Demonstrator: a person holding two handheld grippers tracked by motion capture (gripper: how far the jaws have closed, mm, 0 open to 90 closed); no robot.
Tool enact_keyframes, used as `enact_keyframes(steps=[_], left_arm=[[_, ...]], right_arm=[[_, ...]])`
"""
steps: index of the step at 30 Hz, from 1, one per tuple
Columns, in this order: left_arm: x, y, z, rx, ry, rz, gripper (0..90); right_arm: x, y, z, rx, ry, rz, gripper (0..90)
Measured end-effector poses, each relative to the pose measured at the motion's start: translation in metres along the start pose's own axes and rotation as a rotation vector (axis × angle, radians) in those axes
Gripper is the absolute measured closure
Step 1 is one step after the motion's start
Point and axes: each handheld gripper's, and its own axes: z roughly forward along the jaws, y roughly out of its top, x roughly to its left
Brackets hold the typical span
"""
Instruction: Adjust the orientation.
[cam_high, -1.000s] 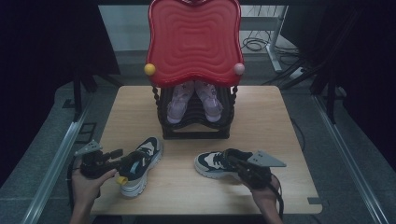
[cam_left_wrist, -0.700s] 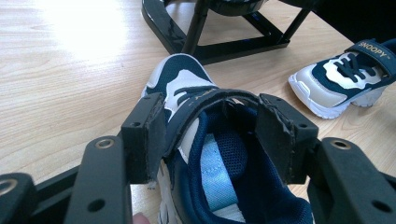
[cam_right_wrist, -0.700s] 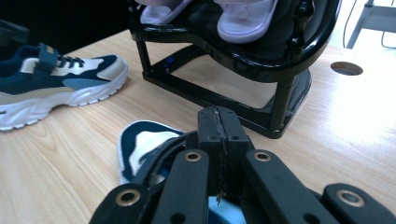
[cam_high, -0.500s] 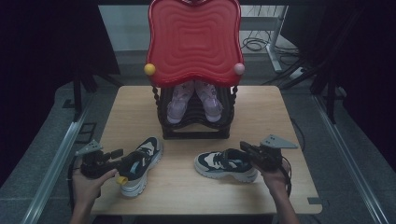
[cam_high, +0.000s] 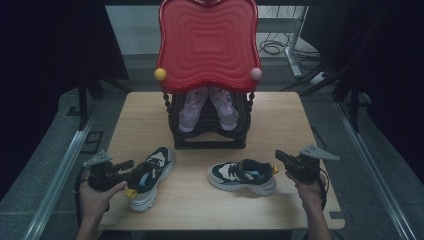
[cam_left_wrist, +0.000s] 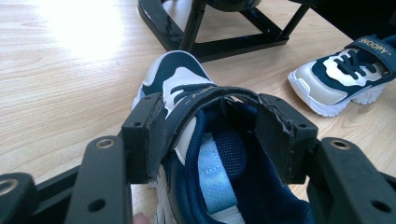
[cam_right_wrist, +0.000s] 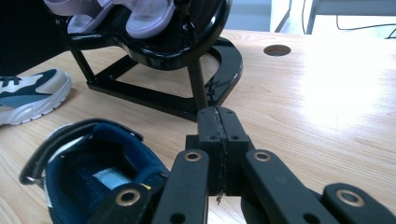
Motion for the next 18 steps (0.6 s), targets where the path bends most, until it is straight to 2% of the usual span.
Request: enact_keyframes(steps=[11, 18], left_arm=[[0.000, 0.000, 0.001, 0.002, 0.003, 0.002, 43.2], [-0.001, 0.000, 0.001, -0.004, 0.005, 0.002, 43.3]], right_arm=[[-0.007, -0.008, 0.005, 0.043, 0.026, -0.018, 89.8], [-0.010, -0.011, 0.006, 0.058, 0.038, -0.011, 89.8]])
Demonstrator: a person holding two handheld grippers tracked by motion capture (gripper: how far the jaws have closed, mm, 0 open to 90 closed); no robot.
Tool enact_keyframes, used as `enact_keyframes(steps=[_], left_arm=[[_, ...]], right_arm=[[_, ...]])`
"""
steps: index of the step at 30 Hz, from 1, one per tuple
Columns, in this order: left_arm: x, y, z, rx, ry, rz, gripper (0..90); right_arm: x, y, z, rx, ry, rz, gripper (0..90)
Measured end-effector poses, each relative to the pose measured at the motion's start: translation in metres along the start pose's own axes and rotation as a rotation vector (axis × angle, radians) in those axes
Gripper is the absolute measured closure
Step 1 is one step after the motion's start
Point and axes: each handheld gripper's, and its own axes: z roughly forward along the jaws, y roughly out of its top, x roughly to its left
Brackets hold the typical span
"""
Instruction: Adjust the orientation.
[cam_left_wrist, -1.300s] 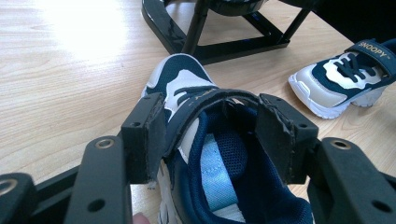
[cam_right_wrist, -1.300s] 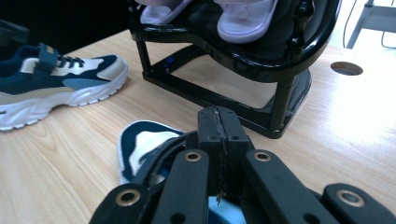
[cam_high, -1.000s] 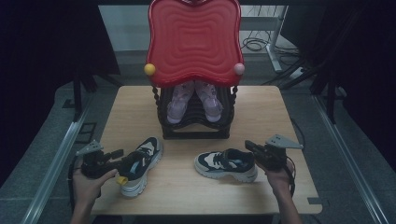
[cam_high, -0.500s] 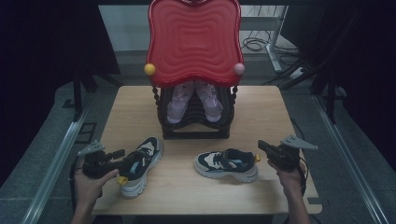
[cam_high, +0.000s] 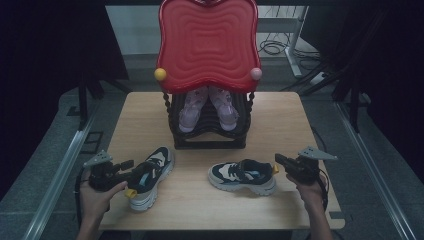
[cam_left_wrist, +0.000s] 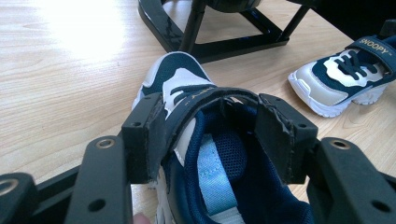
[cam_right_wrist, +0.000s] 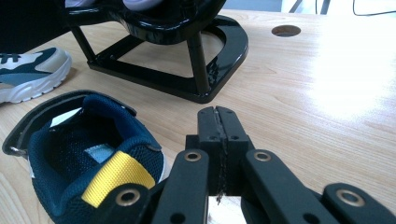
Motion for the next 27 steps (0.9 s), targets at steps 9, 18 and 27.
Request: enact_keyframes(steps=[9, 18, 27], left_arm=[[0.000, -0.001, 0.001, 0.004, 0.000, 0.001, 43.2], [0.001, -0.001, 0.000, 0.003, 0.001, 0.001, 43.2], [0.002, -0.001, -0.002, 0.001, 0.003, -0.002, 43.2]], right_arm=[[0.001, -0.004, 0.004, 0.043, 0.040, -0.016, 89.8], [0.008, -0.008, 0.005, 0.073, 0.076, -0.056, 89.8], [0.013, -0.013, 0.001, 0.081, 0.073, -0.075, 89.9]])
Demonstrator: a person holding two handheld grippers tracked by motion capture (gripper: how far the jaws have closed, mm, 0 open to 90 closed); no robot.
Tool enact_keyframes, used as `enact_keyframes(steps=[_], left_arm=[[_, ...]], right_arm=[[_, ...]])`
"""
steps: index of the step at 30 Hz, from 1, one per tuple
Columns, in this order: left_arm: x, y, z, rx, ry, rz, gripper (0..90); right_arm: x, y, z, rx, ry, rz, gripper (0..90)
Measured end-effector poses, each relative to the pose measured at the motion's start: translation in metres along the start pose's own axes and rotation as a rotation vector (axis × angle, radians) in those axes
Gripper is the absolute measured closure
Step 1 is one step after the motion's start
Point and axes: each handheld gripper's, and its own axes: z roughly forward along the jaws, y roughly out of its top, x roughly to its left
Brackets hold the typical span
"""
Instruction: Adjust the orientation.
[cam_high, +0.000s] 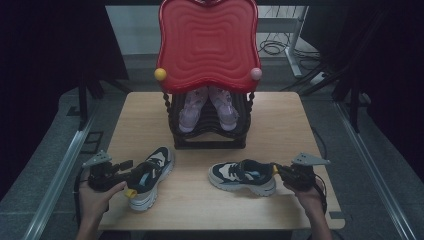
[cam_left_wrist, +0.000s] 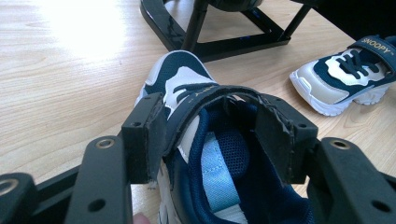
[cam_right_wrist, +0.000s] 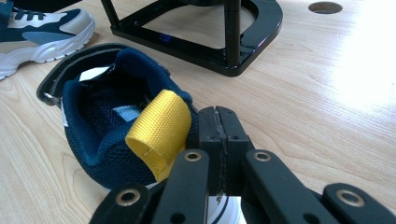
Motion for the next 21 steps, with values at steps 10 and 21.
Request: enact_keyframes(steps=[10, 21], left_arm=[[0.001, 0.000, -0.001, -0.003, 0.001, -0.002, 43.2], [0.001, 0.000, -0.001, -0.003, 0.001, -0.003, 43.2]], right_arm=[[0.008, -0.003, -0.009, -0.005, 0.002, -0.029, 89.9], [0.015, -0.008, -0.018, -0.008, -0.001, -0.038, 89.9]])
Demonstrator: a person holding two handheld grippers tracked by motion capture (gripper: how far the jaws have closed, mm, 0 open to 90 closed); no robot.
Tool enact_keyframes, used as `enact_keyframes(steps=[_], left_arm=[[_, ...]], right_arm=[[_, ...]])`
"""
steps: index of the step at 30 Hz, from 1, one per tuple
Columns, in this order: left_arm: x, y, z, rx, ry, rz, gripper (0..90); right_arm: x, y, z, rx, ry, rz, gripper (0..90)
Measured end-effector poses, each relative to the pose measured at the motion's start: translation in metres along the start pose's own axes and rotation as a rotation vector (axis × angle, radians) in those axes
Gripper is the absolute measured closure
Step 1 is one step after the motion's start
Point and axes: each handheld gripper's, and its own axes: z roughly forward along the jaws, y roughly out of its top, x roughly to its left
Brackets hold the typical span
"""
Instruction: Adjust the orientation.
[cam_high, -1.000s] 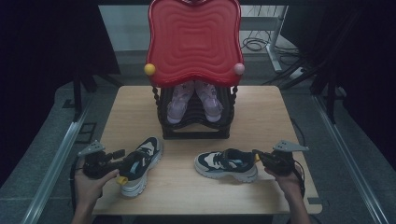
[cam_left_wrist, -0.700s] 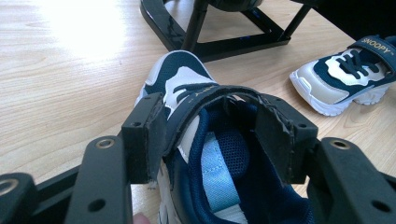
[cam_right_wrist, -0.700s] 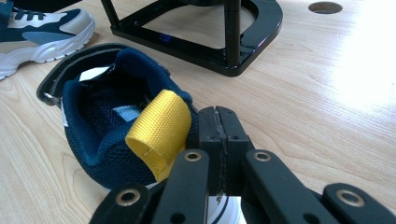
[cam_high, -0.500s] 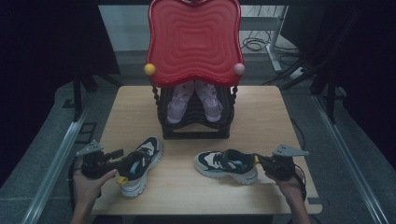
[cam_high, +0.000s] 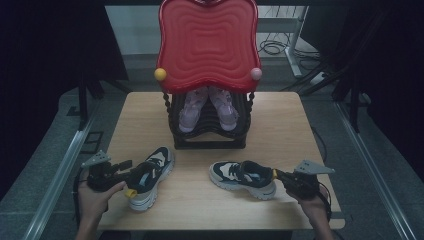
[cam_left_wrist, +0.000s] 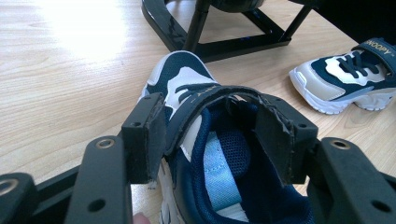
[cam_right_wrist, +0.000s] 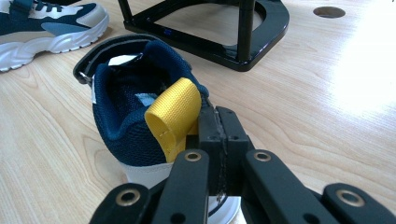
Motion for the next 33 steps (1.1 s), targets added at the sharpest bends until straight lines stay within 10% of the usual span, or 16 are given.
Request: enact_keyframes(steps=[33], left_arm=[[0.001, 0.001, -0.004, -0.010, 0.002, -0.001, 43.4]], right_arm=[[0.034, -0.017, -0.016, 0.010, 0.018, -0.016, 89.9]])
